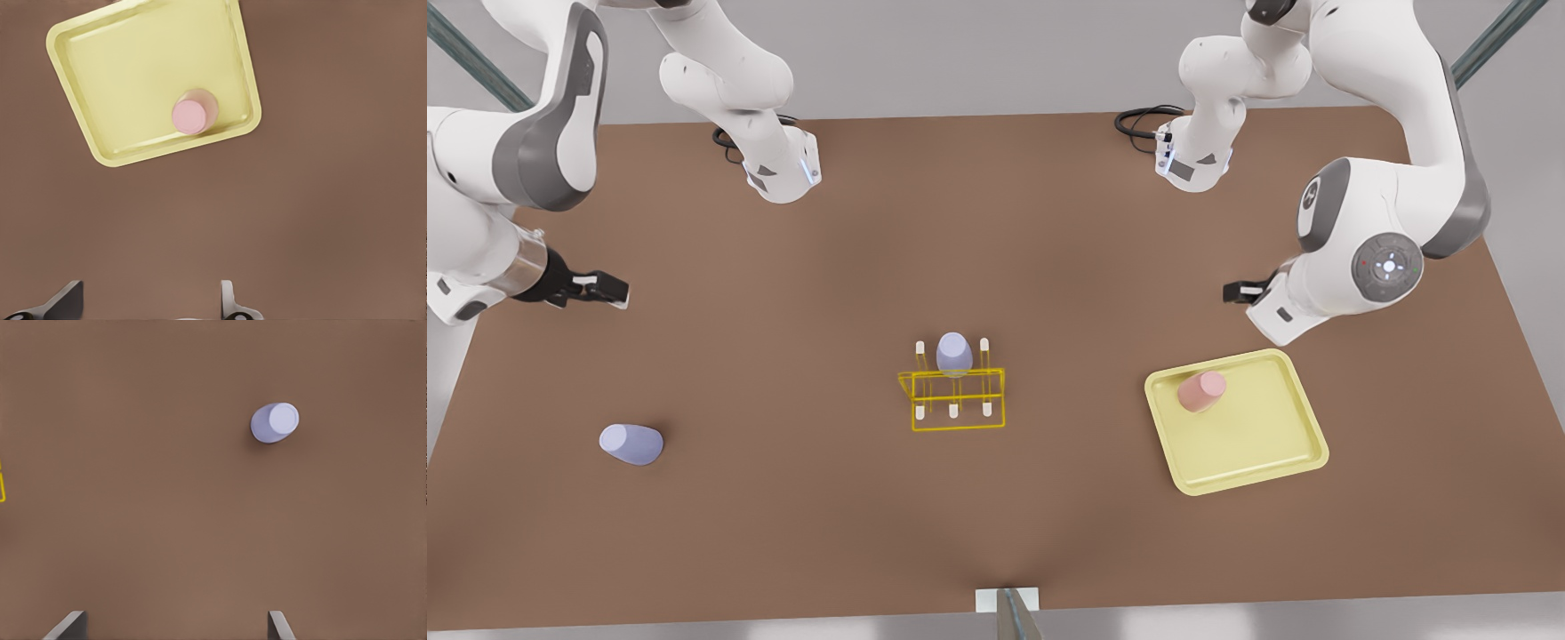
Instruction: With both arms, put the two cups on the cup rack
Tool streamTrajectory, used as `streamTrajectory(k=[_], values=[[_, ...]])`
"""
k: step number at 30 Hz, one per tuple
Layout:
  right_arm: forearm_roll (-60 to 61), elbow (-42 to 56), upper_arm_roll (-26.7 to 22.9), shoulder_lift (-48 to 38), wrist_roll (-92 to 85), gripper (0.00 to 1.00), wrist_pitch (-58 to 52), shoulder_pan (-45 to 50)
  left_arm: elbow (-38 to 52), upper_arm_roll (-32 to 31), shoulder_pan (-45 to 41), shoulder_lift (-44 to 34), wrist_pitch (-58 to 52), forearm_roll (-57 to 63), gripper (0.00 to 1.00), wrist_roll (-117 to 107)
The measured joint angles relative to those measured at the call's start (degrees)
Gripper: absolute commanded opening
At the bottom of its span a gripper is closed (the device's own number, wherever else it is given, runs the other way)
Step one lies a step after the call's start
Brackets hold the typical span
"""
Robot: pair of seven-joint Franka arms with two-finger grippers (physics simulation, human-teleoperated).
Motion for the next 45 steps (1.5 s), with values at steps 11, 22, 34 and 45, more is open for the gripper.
streamTrajectory(k=[11,22,34,45], values=[[2.2,16.0,-0.4,33.3,-3.7,1.0,11.9,-5.3,-19.1,2.8,-0.3,9.3,25.6,-2.0,1.0,-1.5],[7.5,17.4,-0.6,43.2,-9.5,1.0,26.5,-12.7,-20.3,2.9,-0.1,14.4,39.6,-2.5,1.0,-3.6],[6.5,12.5,-0.8,44.5,-14.1,1.0,32.8,-12.7,-22.7,3.1,0.5,17.5,44.5,-2.5,1.0,-5.0],[4.8,7.3,-0.3,43.7,-16.2,1.0,38.6,-12.5,-22.7,3.1,0.4,18.6,48.2,-2.5,0.89,-5.7]])
